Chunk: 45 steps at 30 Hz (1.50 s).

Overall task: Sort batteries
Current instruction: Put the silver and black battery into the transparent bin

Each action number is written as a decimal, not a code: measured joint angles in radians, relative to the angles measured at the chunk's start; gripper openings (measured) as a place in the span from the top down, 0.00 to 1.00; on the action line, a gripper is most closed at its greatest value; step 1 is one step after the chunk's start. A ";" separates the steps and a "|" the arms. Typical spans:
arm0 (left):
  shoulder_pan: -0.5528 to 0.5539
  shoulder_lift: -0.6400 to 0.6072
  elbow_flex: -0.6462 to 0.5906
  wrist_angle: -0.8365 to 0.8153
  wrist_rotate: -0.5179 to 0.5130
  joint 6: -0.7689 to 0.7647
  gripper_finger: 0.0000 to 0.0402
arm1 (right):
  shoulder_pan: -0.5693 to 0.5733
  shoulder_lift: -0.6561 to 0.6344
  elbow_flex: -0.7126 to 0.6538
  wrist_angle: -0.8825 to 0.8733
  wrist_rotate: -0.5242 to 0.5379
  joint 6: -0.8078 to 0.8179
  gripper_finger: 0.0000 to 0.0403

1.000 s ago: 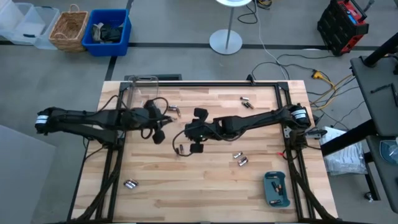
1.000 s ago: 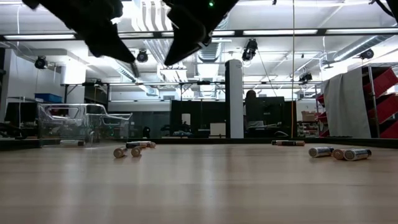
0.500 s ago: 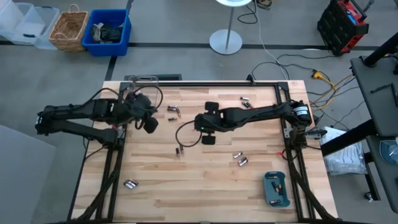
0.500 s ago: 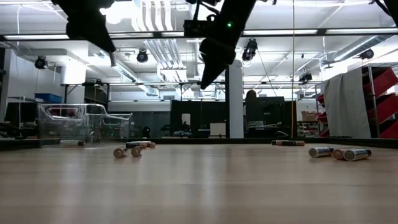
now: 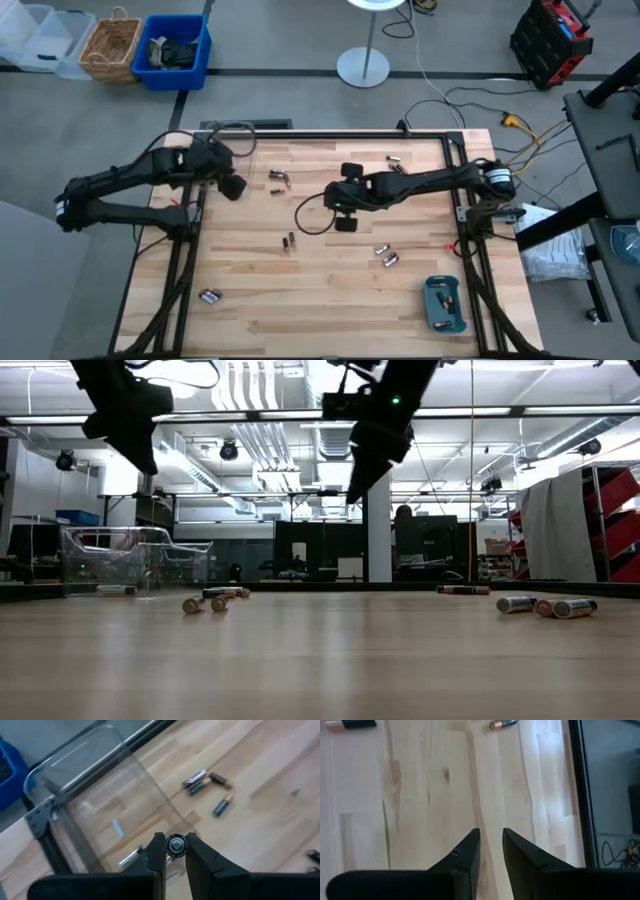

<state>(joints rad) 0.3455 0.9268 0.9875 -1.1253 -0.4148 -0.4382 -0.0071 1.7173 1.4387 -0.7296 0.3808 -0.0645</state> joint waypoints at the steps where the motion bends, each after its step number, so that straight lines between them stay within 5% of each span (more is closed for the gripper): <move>1: 0.022 0.000 0.000 0.000 0.006 0.010 0.93 | 0.000 -0.021 -0.023 0.012 -0.009 0.014 0.82; 15: 0.249 0.120 0.000 0.149 0.020 0.157 0.93 | 0.057 -0.206 -0.355 0.359 -0.124 0.117 0.78; 32: 0.346 0.331 -0.022 0.258 0.028 0.195 0.91 | 0.107 -0.328 -0.430 0.377 -0.127 0.146 0.85; 36: 0.387 0.335 -0.059 0.281 0.054 0.203 0.91 | 0.108 -0.328 -0.431 0.376 -0.127 0.160 0.83; 41: 0.463 0.289 -0.159 0.405 0.227 0.213 0.91 | 0.110 -0.324 -0.434 0.375 -0.127 0.168 0.81; 45: 0.493 0.250 -0.229 0.445 0.207 0.205 0.92 | 0.112 -0.324 -0.434 0.375 -0.127 0.169 0.80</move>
<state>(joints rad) 0.8385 1.1766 0.7582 -0.6808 -0.2073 -0.2331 0.1047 1.3937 1.0046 -0.3546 0.2539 0.1043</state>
